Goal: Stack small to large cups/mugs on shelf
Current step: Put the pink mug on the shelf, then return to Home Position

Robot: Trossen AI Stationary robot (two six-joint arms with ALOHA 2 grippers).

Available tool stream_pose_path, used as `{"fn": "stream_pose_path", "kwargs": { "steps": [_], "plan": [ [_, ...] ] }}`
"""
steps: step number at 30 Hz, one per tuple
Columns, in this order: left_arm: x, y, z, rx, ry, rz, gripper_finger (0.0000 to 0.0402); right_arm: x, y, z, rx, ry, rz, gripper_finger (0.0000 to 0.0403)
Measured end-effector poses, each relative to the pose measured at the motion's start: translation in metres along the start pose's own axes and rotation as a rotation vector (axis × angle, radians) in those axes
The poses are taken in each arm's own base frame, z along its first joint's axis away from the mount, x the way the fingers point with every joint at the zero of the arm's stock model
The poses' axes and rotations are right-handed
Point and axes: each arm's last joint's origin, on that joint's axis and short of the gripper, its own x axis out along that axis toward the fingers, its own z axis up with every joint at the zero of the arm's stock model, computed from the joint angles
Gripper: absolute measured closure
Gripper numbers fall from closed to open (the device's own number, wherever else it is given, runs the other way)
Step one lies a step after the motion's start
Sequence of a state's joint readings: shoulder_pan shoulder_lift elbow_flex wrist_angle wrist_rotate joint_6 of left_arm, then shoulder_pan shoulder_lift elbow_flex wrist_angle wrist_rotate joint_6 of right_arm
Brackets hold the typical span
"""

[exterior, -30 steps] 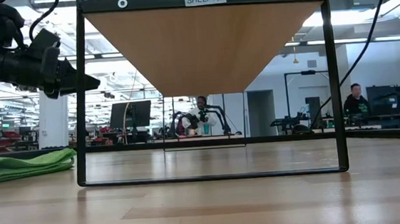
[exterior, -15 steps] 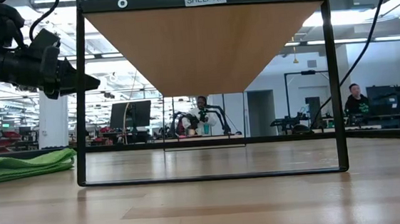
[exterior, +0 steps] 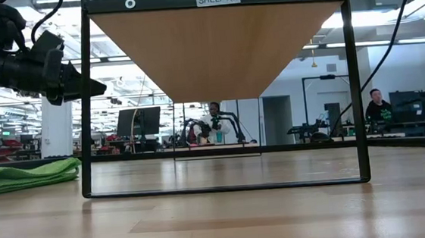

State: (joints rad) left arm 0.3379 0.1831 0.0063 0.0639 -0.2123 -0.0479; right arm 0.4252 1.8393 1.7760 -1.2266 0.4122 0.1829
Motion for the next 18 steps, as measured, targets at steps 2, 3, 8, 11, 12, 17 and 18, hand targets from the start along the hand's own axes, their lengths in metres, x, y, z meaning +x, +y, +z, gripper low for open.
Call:
{"fn": "stream_pose_path", "kwargs": {
  "steps": [2,3,8,11,12,17,18],
  "plan": [
    [0.0,0.0,0.0,0.0,0.0,0.0,0.0276,0.0,0.0,0.0,0.0,0.0,0.0,0.0186],
    [0.0,0.0,0.0,0.0,0.0,0.0,0.0276,0.0,0.0,0.0,0.0,0.001,0.0,0.0176],
    [0.0,0.0,0.0,0.0,0.0,0.0,0.0276,0.0,-0.001,-0.003,-0.012,0.031,-0.003,0.0139],
    [0.0,0.0,0.0,-0.001,-0.001,-0.001,0.0276,-0.006,-0.001,-0.004,-0.004,0.047,-0.006,0.0136],
    [0.0,0.0,0.0,-0.001,0.0,-0.001,0.0276,-0.009,-0.002,-0.004,0.001,0.045,-0.005,0.0135],
    [0.0,0.0,0.0,0.0,0.0,-0.001,0.0276,-0.026,-0.004,-0.005,0.026,0.053,-0.015,0.0135],
    [0.0,0.0,0.0,-0.001,0.0,-0.001,0.0276,-0.03,-0.005,-0.005,0.029,0.061,-0.017,0.0135]
  ]
}}
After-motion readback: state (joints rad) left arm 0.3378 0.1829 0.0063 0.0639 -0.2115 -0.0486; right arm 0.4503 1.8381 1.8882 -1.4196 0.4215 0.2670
